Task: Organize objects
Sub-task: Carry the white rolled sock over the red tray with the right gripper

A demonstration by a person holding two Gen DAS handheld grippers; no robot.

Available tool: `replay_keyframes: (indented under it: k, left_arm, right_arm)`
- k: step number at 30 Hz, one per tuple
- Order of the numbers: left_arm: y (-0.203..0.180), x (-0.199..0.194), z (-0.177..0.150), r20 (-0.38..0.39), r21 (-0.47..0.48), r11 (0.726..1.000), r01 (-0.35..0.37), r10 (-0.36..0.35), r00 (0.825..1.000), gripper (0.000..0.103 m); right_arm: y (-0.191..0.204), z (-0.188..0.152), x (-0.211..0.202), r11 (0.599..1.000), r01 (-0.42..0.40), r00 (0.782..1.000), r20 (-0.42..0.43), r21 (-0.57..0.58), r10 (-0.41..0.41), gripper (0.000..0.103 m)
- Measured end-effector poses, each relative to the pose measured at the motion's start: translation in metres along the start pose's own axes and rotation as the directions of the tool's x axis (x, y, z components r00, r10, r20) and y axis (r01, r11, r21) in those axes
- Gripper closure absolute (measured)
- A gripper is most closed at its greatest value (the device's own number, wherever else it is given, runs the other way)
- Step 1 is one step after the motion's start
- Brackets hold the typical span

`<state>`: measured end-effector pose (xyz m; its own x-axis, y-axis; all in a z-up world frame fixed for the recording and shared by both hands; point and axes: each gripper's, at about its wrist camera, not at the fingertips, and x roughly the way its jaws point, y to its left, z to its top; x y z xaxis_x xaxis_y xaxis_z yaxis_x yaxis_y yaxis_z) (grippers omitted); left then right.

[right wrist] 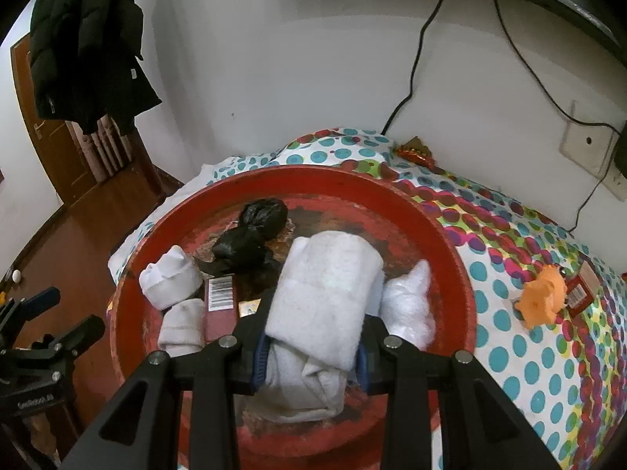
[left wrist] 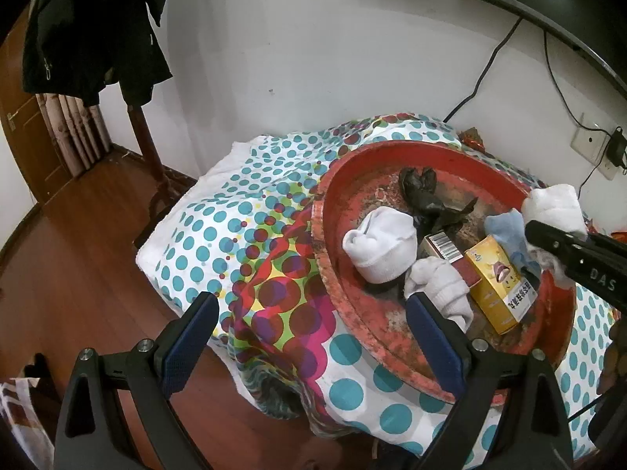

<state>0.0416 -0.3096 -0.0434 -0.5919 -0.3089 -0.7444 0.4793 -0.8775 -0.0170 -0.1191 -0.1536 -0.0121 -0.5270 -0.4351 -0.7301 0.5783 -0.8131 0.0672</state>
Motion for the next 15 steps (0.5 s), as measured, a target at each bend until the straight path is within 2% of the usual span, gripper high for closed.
replay_keyframes:
  k: [15]
  left_arm:
    - [0.002, 0.003, 0.001, -0.012, -0.013, 1.0, 0.017, -0.017, 1.0, 0.007]
  right_arm:
    - [0.026, 0.014, 0.025, 0.999, 0.004, 0.999, -0.032, -0.042, -0.005, 0.069]
